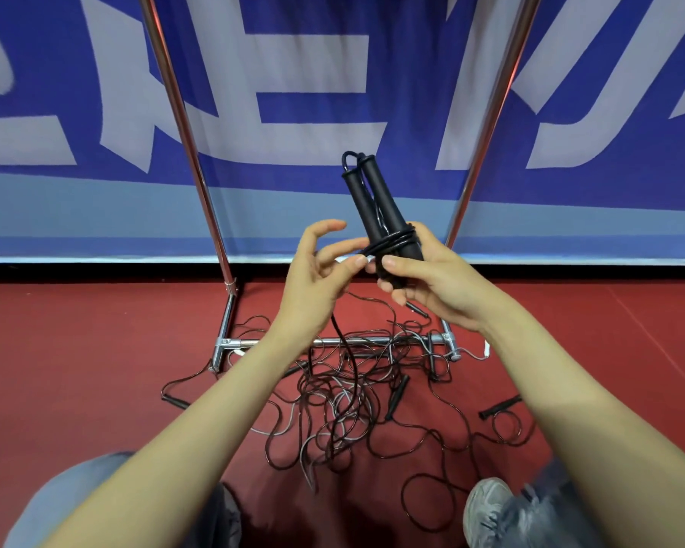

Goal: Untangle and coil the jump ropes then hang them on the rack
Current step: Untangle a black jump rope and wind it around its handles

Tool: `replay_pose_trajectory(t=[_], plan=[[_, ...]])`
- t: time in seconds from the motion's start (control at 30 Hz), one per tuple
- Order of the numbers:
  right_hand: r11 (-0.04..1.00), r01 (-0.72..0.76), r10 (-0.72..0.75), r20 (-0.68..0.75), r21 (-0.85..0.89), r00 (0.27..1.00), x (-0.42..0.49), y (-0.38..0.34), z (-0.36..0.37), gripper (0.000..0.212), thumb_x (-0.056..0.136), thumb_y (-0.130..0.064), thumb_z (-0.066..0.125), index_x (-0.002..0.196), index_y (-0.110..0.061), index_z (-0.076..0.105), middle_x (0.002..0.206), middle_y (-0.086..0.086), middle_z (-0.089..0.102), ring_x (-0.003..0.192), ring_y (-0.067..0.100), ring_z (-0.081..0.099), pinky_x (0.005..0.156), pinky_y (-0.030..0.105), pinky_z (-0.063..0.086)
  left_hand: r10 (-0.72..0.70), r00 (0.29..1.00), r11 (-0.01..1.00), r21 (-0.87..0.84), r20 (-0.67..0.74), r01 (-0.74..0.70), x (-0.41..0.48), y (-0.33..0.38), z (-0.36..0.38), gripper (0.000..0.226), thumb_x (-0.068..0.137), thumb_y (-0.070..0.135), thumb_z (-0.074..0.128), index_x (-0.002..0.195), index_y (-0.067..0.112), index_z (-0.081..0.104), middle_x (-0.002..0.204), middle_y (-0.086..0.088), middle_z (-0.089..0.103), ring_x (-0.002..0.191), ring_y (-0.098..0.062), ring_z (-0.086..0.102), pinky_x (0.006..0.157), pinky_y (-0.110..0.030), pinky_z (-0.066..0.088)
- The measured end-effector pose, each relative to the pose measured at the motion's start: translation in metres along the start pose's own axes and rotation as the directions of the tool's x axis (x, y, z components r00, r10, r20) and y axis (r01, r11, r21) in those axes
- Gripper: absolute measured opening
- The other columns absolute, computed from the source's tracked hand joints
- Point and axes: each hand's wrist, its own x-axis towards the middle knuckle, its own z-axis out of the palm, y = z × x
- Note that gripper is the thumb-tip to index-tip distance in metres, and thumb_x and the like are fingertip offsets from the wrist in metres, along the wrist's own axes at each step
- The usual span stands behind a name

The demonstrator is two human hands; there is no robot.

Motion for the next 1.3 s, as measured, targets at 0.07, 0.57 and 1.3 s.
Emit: replay_pose_trajectory(t=[0.07, 0.57, 1.3], plan=[[0.999, -0.030, 0.030, -0.020, 0.014, 0.999, 0.000, 0.002, 0.001, 0.032, 0.093, -0.003, 0.055, 0.122, -0.012, 0.043, 0.094, 0.016, 0.063, 0.069, 0.020, 0.055, 0.051, 0.024, 0.045, 0.013, 0.999, 0.999, 0.041, -0.048, -0.011, -0.003, -0.005, 0.002, 0.033, 0.090, 0.000, 0.062, 0.115, 0.014, 0.046, 0.100, -0.004, 0.074, 0.060, -0.005, 0.057, 0.055, -0.016, 0.042], [0.985, -0.160, 0.167, -0.124, 0.062, 0.978, 0.004, 0.016, 0.007, 0.027, 0.096, -0.013, 0.055, 0.121, -0.015, 0.044, 0.086, 0.006, 0.062, 0.064, 0.016, 0.054, 0.061, 0.027, 0.045, 0.036, 0.994, 0.937, 0.349, -0.103, 0.002, -0.016, -0.023, 0.008, 0.020, 0.091, 0.021, 0.065, 0.103, 0.021, 0.048, 0.094, 0.004, 0.075, 0.054, -0.004, 0.050, 0.062, -0.030, 0.043], [0.972, -0.044, 0.137, -0.409, 0.229, 0.902, 0.004, 0.021, 0.031, 0.032, 0.102, -0.034, 0.039, 0.102, -0.005, 0.053, 0.059, 0.004, 0.052, 0.048, 0.017, 0.042, 0.047, 0.028, 0.026, 0.066, 0.994, 0.959, 0.281, -0.086, -0.040, -0.028, -0.022, 0.014, 0.051, 0.072, 0.012, 0.084, 0.102, 0.024, 0.044, 0.099, 0.009, 0.073, 0.061, -0.013, 0.048, 0.059, -0.016, 0.042]])
